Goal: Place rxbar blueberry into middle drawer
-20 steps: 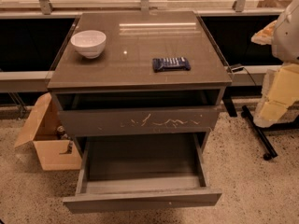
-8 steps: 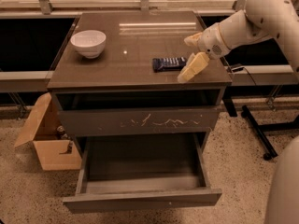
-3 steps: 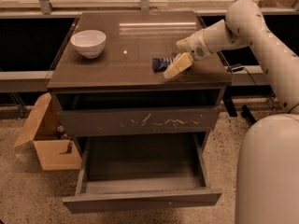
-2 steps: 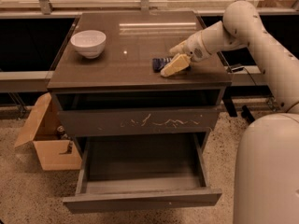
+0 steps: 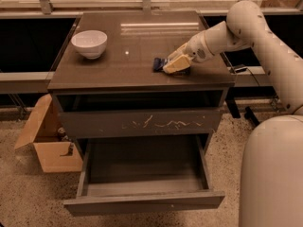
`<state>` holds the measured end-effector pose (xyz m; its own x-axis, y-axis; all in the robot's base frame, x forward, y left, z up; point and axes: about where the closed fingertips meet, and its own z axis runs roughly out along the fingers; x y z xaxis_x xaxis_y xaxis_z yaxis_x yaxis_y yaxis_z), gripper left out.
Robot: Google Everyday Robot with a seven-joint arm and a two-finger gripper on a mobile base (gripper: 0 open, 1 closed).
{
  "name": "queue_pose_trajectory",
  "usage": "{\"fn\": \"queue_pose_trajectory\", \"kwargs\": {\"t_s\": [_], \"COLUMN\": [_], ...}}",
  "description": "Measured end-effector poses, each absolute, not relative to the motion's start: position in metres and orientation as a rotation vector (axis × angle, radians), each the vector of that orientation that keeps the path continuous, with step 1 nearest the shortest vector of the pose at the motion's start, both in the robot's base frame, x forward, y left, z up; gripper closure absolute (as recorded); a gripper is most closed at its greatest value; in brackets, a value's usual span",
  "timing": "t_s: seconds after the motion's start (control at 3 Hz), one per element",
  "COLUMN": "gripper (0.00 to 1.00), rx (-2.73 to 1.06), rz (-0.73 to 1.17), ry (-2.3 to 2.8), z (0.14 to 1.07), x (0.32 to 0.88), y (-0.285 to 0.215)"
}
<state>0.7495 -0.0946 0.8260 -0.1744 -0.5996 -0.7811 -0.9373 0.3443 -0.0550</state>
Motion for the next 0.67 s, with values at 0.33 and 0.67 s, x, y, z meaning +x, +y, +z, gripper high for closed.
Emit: {"fn": "queue_pose_trajectory", "kwargs": {"t_s": [0.33,0.67], "gripper": [1.00,1.00], "rx": [-1.368,-1.393], "rz": [0.587,0.584], "ry": [1.833,1.754], "z": [0.844,0.879], "x": [0.736,0.705], "y": [-0.086,-0.069]}}
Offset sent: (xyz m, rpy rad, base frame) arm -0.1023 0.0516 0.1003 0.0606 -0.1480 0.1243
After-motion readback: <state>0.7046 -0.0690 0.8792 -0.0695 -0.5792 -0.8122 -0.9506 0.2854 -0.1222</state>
